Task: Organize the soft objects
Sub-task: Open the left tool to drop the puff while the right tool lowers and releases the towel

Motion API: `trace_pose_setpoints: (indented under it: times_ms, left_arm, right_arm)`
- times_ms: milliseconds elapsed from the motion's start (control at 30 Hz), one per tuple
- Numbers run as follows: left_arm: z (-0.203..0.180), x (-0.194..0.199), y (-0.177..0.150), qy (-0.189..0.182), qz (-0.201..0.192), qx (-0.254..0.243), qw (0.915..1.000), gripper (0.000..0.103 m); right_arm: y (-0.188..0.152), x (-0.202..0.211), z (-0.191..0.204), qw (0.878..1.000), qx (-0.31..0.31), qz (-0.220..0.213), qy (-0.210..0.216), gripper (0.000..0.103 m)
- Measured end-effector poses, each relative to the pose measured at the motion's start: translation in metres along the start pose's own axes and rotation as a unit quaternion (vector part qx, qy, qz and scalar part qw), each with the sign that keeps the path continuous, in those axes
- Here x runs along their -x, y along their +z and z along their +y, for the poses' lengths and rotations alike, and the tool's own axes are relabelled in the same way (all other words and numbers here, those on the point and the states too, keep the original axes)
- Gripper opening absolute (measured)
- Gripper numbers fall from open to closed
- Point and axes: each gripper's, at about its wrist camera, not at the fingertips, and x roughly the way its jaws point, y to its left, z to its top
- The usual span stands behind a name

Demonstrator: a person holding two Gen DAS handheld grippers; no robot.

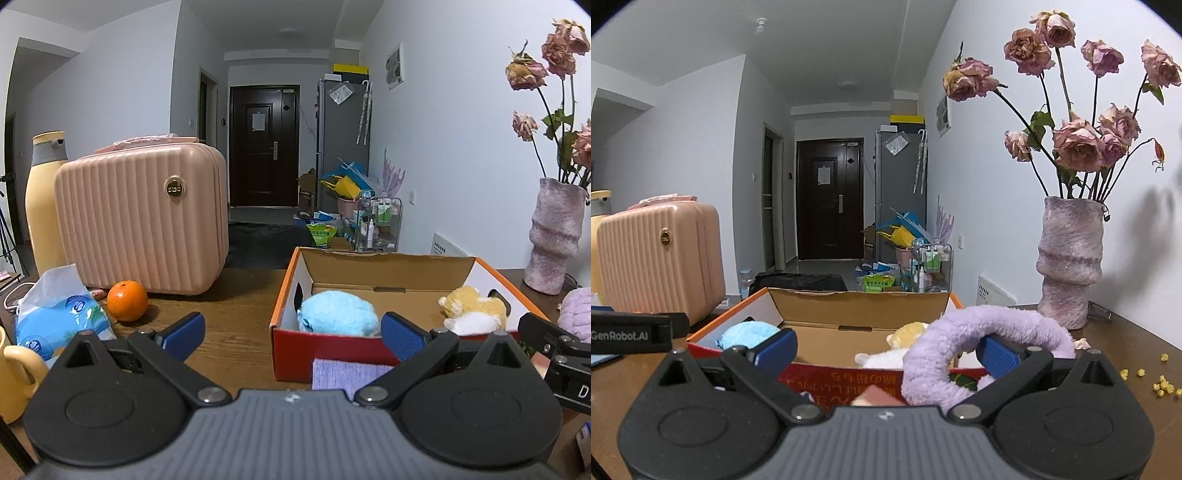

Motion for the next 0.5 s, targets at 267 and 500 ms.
trace_pose_setpoints:
  times_ms: [267,500]
  left_arm:
    - [0.001,0.018,-0.009,-0.001,0.006,0.002,1.0,0.103]
    - [0.002,0.024,-0.013,0.002,0.008,0.002,1.0,0.103]
  right_arm:
    - [-0.005,0.019,-0.006,1.0,0.0,0.0,0.01,0.103]
    - [-0.007,0.032,-0.006,1.0,0.005,-0.014,0.021,0.099]
